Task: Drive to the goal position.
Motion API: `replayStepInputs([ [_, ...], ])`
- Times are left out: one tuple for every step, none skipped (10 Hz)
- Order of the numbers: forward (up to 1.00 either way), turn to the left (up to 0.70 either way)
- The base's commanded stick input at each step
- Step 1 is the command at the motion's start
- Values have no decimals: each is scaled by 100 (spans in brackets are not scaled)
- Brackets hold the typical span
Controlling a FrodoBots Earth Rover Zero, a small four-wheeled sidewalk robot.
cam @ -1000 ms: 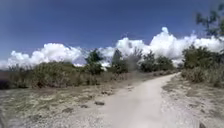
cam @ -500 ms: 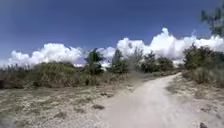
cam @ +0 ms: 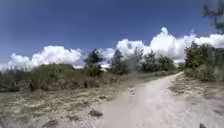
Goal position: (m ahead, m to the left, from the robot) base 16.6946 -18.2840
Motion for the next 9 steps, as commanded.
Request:
replayStepInputs([
  [45,-24],
  [45,-27],
  [45,-27],
  [45,-27],
  [45,-27],
  [45,-27],
  [45,-27],
  [45,-27],
  [45,-27],
])
